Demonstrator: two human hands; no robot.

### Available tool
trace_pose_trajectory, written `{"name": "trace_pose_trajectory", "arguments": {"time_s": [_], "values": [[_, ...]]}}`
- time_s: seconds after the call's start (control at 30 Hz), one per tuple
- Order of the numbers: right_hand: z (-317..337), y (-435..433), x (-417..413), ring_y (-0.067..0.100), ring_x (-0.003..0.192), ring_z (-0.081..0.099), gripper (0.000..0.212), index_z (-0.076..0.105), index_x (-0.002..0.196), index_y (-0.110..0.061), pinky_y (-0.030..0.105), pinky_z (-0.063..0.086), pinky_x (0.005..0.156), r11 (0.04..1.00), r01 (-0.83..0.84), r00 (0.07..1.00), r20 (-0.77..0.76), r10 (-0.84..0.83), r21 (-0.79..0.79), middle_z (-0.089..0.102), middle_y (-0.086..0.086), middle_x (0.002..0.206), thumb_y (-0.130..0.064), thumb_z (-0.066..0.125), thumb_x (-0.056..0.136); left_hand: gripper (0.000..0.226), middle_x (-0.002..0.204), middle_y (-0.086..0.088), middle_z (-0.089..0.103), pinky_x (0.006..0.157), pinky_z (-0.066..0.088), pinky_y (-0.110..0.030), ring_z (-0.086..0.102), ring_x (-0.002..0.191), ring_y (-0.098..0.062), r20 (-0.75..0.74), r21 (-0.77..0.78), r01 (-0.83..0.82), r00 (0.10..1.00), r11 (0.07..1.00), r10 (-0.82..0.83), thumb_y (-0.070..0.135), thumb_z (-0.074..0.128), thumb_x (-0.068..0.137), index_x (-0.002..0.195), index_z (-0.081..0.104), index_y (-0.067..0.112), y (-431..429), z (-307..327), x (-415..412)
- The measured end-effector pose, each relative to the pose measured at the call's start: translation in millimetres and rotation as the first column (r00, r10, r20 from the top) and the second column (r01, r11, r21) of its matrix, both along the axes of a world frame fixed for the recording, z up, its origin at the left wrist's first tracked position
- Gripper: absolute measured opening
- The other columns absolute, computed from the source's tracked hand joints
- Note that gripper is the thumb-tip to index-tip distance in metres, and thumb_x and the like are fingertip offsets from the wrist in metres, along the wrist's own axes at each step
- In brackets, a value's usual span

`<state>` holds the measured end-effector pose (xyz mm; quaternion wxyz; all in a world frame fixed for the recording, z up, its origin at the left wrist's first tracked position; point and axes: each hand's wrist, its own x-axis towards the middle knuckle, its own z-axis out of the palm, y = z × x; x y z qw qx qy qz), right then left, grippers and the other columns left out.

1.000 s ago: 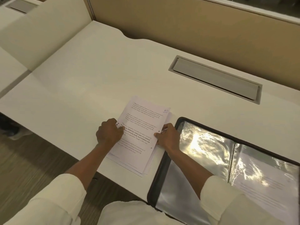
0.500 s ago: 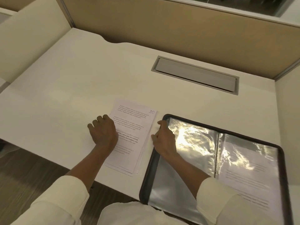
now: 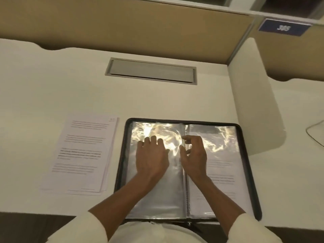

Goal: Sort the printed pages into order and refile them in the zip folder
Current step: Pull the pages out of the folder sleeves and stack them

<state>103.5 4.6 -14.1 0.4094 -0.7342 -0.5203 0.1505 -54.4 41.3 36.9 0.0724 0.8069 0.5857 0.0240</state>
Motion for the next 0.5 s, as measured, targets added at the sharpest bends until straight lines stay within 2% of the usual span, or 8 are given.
{"name": "trace_pose_trajectory", "arguments": {"time_s": [0.1,0.2,0.27,0.33,0.43,0.5], "values": [[-5.2,-18.9,42.2,0.012,0.112,0.059,0.042,0.061,0.130,-0.023,0.038,0.062,0.075,0.998,0.046,0.996,0.074,-0.042,-0.051,0.056,-0.010,0.124,-0.010,0.070,0.092,0.031,0.105,-0.010,0.069,0.089,0.049,-0.046,0.062,0.101,-0.033,0.033,0.040,0.163,0.986,0.986,-0.164,0.032,0.085,0.080,0.099,0.074,0.010,-18.2,-11.3,41.8],[-15.1,-38.0,84.2,0.019,0.134,0.049,0.054,0.053,0.145,-0.023,0.044,0.056,0.098,0.983,0.043,0.985,0.170,-0.013,-0.178,0.054,-0.003,0.145,-0.018,0.070,0.094,0.042,0.118,-0.013,0.068,0.096,0.049,-0.045,0.059,0.113,-0.035,0.051,-0.023,0.269,0.962,0.963,-0.267,0.038,0.087,0.079,0.108,0.073,0.009,-31.9,-25.8,72.0],[-23.3,-46.3,111.1,0.024,0.149,0.037,0.067,0.043,0.156,-0.020,0.050,0.044,0.115,0.958,0.036,0.975,0.220,0.029,-0.286,0.042,0.003,0.162,-0.026,0.072,0.096,0.054,0.132,-0.014,0.064,0.106,0.047,-0.045,0.055,0.126,-0.034,0.069,-0.076,0.308,0.951,0.948,-0.303,0.048,0.080,0.086,0.122,0.069,0.009,-38.0,-33.8,85.5],[-28.3,-49.2,136.2,0.025,0.158,0.022,0.080,0.032,0.163,-0.017,0.051,0.028,0.126,0.929,0.008,0.968,0.234,0.086,-0.371,0.024,0.005,0.172,-0.043,0.069,0.098,0.067,0.154,-0.016,0.048,0.121,0.035,-0.047,0.040,0.145,-0.035,0.080,-0.156,0.324,0.946,0.933,-0.315,0.053,0.072,0.093,0.139,0.058,0.008,-42.2,-37.5,96.0],[-27.4,-45.7,167.6,0.023,0.162,0.002,0.104,0.014,0.168,-0.016,0.051,0.014,0.130,0.894,-0.062,0.961,0.216,0.173,-0.444,0.001,0.004,0.176,-0.061,0.068,0.091,0.079,0.171,-0.014,0.021,0.128,0.016,-0.044,0.017,0.159,-0.032,0.081,-0.234,0.311,0.950,0.921,-0.300,0.056,0.067,0.096,0.154,0.039,0.010,-46.1,-37.4,104.6],[-22.1,-40.8,180.7,0.023,0.162,-0.004,0.118,0.006,0.168,-0.015,0.050,0.010,0.130,0.874,-0.102,0.955,0.199,0.219,-0.474,-0.010,0.006,0.175,-0.073,0.065,0.084,0.081,0.171,-0.012,0.020,0.128,0.017,-0.042,0.016,0.159,-0.030,0.089,-0.240,0.293,0.956,0.926,-0.280,0.057,0.068,0.095,0.154,0.039,0.011,-46.2,-37.7,105.9]]}}
